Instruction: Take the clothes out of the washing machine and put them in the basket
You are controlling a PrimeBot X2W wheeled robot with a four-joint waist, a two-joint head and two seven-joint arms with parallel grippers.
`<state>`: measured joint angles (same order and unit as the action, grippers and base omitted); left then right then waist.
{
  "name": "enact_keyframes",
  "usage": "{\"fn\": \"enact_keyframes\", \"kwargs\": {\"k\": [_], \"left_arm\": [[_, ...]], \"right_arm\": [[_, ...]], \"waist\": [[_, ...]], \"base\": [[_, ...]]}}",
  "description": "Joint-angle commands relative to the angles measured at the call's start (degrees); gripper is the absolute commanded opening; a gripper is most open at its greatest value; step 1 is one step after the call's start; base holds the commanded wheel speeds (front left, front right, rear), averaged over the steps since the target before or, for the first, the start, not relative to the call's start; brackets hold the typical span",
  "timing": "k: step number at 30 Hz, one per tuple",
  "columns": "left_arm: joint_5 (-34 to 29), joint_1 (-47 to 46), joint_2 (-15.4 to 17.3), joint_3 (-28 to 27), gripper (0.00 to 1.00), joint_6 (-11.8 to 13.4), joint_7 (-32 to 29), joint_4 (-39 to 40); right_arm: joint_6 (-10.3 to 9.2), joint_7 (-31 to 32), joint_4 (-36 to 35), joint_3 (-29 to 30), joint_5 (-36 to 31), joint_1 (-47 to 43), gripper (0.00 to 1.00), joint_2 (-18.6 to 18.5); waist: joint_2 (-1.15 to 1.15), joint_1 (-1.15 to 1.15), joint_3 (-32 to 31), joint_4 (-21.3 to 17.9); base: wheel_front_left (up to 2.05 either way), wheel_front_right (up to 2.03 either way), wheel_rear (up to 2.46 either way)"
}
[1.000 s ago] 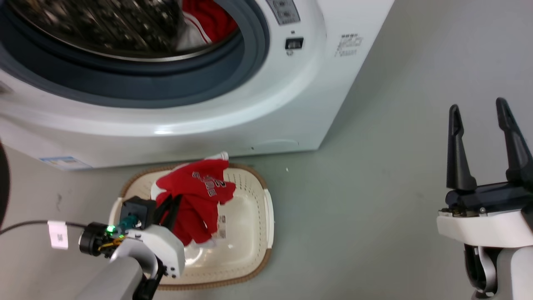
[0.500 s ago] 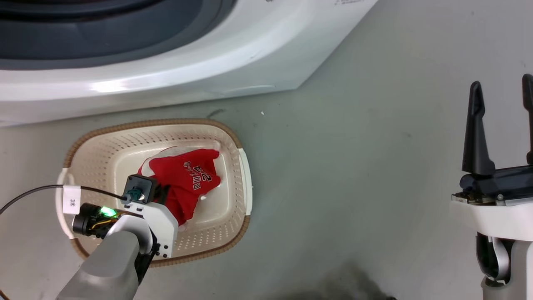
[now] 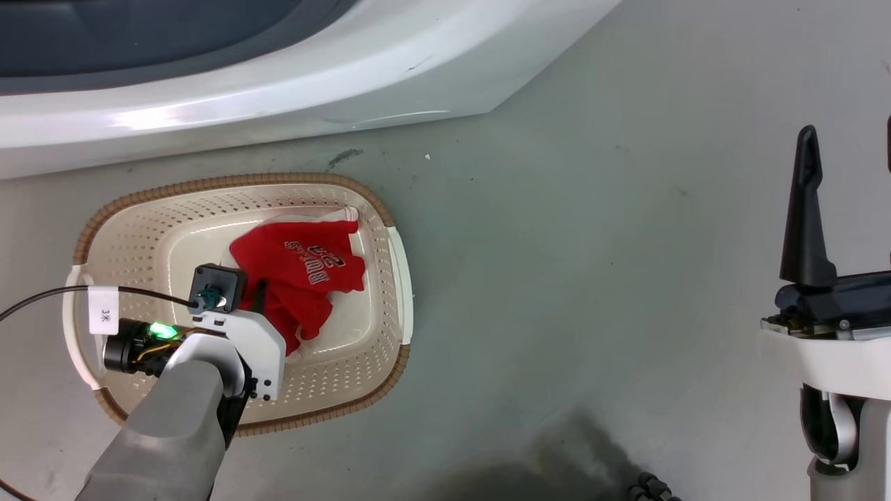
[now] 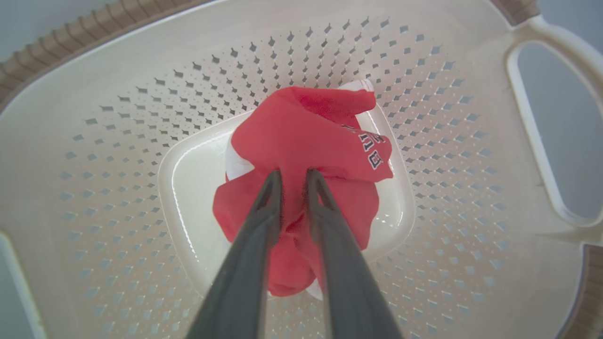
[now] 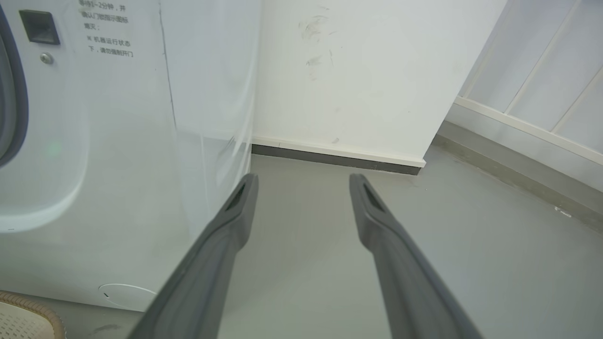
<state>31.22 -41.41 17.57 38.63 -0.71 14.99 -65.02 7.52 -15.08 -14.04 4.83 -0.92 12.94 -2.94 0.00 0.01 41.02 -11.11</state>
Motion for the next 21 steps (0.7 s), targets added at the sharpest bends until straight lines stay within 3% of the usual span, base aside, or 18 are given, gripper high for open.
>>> {"fn": "enact_keyframes", "kwargs": {"k": [1, 10, 21], "left_arm": [[-0.5, 0.1, 0.3, -0.5, 1.00, 0.3, 0.3, 0.7], [-2.4, 5.5, 0.6, -6.0, 1.00, 1.1, 0.2, 6.9], [-8.4, 17.1, -0.3, -17.1, 1.00, 2.3, 0.2, 23.5]], "right_arm": [[-0.06, -0.1, 0.3, -0.2, -0.1, 0.7, 1.00, 0.1], [-0.06, -0.1, 2.5, -1.2, 0.4, 0.8, 1.00, 0.1], [-0.06, -0.1, 5.5, -2.2, 0.8, -2.7, 1.00, 0.1]], "waist": [[0.00, -0.01, -0.6, 0.2], [0.00, -0.01, -7.6, 1.0], [0.00, -0.01, -18.4, 3.2]], "base": [[0.00, 0.00, 0.00], [0.00, 0.00, 0.00], [0.00, 0.00, 0.00]]}}
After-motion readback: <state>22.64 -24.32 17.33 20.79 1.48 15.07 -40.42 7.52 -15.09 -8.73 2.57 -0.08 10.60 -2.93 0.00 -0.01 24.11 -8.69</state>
